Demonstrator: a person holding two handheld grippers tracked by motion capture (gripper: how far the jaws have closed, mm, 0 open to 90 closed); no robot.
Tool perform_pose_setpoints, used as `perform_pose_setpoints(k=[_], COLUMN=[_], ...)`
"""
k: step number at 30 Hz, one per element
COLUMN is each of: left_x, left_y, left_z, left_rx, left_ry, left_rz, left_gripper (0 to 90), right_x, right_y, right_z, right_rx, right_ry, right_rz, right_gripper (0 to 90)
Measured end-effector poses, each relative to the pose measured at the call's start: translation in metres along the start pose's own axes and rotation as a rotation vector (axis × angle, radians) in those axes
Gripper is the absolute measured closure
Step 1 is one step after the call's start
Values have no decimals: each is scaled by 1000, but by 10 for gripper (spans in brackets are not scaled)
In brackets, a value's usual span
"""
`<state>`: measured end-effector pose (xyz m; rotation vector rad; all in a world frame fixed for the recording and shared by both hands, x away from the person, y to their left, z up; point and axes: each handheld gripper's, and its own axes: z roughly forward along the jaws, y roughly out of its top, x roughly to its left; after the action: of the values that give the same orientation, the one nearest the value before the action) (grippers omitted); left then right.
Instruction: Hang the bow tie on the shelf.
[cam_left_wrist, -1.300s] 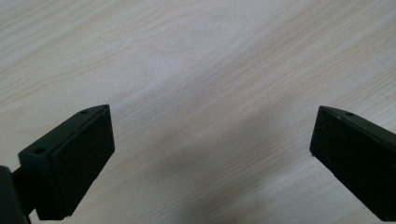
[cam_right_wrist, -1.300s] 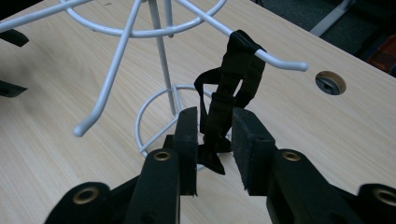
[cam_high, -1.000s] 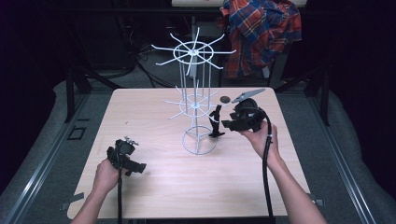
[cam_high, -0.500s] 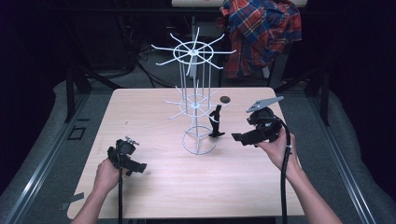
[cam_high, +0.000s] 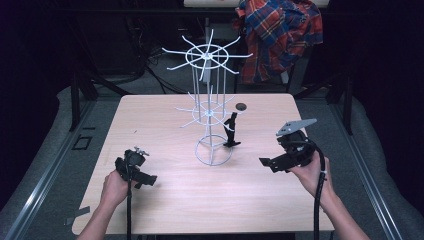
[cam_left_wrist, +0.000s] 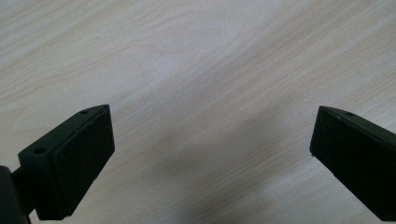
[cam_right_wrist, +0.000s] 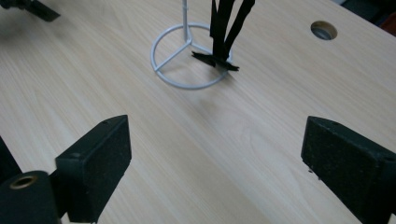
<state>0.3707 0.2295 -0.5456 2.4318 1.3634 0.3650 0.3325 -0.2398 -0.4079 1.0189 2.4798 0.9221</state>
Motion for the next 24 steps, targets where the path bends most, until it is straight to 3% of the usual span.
perform_pose_setpoints(k=[4, 9, 13, 24], left_x=[0, -1, 0, -1], left_y=[0, 0, 0, 0], left_z=[1, 1, 2, 2], left_rx=[0, 7, 12, 9], left_ry=[3, 0, 2, 1], left_rz=[0, 9, 8, 9], left_gripper=[0, 0, 0, 0], right_x=[-3, -5, -9, -14], right_y=[-17, -35, -55, -82], right_z=[0, 4, 15, 37], right_rx=[19, 32, 68, 151], right_ry=[-4, -3, 8, -5], right_rz=[-2, 8, 24, 20], right_gripper=[67, 0, 0, 0])
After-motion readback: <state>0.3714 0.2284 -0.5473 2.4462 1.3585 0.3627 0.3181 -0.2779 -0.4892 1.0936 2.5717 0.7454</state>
